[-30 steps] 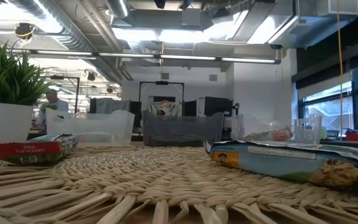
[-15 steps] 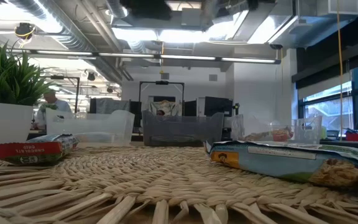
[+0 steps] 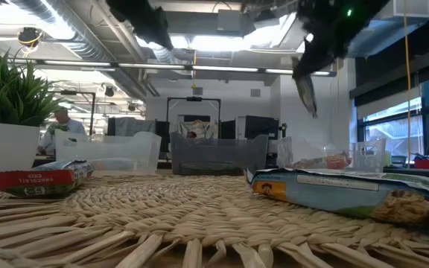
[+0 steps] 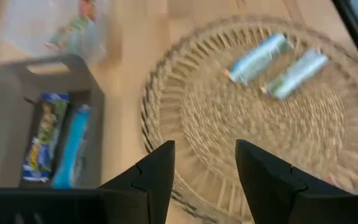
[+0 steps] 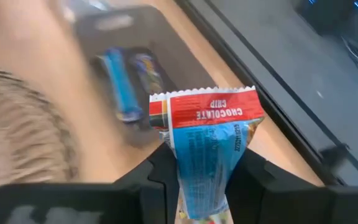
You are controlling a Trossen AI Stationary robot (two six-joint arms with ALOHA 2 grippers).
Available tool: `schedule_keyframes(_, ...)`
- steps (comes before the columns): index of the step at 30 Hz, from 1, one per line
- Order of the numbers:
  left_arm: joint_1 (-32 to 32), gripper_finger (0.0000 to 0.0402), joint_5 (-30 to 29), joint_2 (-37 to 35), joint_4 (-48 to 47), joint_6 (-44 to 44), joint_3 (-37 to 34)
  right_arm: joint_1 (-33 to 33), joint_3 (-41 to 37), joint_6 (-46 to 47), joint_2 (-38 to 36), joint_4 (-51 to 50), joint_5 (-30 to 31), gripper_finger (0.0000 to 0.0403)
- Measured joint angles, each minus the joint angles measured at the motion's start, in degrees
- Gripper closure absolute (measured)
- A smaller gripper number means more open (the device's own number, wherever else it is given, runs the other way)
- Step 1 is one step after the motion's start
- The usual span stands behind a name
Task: Pick and place Granola Bars by type
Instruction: Put the red granola bar into the right transparent bin
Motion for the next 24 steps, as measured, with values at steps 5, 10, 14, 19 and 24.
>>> schedule_keyframes(5,-2.4,0.0240,-0.1,2.0,-1.0,2.5,0.0,-4.8,-3.9,1.2,0.5,0.3,-0.1,0.0299)
schedule_keyframes(10,-5.0,0.0238,-0.1,3.8,-2.4,7.1,0.0,-8.3,-9.4,5.9,0.5,0.3,-0.9,0.0299)
schedule_keyframes(14,-6.5,0.0239,-0.2,4.6,-4.5,10.1,0.0,-9.9,-12.2,8.5,0.5,0.8,-1.2,0.0299)
schedule_keyframes(19,-8.0,0.0240,-0.3,6.3,-6.5,12.7,0.0,-10.5,-14.1,8.9,0.5,1.2,-1.9,0.0299)
schedule_keyframes(24,-10.6,0.0238,-1.6,9.5,-8.7,15.8,0.0,-10.9,-14.7,10.7,0.5,1.1,-2.9,0.0299)
